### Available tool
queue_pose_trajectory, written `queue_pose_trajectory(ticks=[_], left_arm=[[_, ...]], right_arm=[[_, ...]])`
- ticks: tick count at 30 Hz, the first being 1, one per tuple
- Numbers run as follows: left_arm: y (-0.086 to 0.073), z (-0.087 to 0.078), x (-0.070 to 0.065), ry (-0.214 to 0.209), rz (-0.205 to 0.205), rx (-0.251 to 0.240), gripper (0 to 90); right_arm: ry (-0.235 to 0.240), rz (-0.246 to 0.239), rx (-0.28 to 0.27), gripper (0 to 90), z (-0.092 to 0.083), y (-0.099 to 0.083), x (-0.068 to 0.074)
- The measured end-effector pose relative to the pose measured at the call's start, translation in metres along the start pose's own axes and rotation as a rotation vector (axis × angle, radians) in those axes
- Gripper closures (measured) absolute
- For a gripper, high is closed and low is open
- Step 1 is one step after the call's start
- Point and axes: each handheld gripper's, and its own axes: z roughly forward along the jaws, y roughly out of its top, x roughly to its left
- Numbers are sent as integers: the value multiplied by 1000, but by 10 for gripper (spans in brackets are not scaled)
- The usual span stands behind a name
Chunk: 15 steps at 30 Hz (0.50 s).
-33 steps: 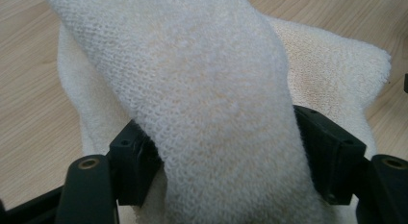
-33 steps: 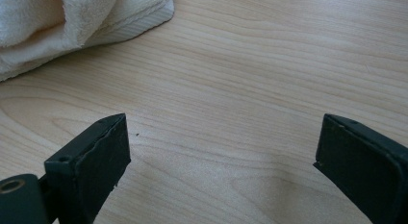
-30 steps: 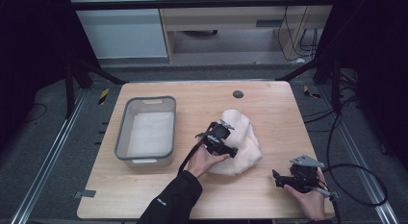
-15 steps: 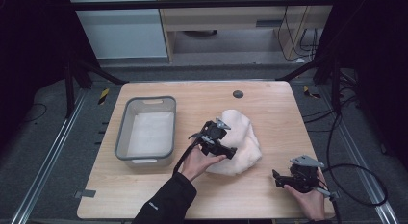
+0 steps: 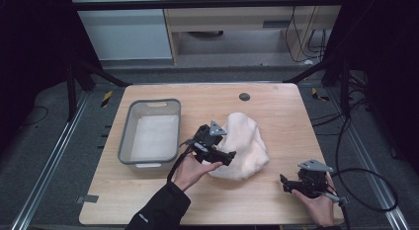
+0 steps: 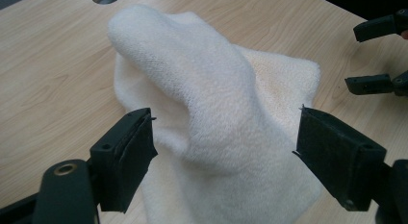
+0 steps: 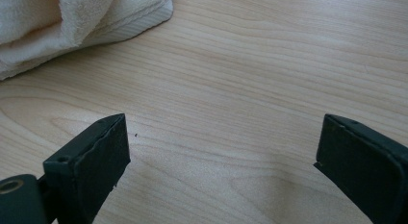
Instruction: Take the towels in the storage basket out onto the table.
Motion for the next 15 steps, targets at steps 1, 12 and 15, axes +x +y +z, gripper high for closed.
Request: queue_pose_trajectory(ticks=[1,12,15], left_arm=[[-4,-6,2,11,3,-4,199],[-29,-31,17,44,-24,-26,198],[-39,-37,22,56,-38,-36,198]], right_arm=[[1,1,2,45,0,0,0],[-2,0,1,45,0,0,-1],[1,6,2,45,-1,0,0]])
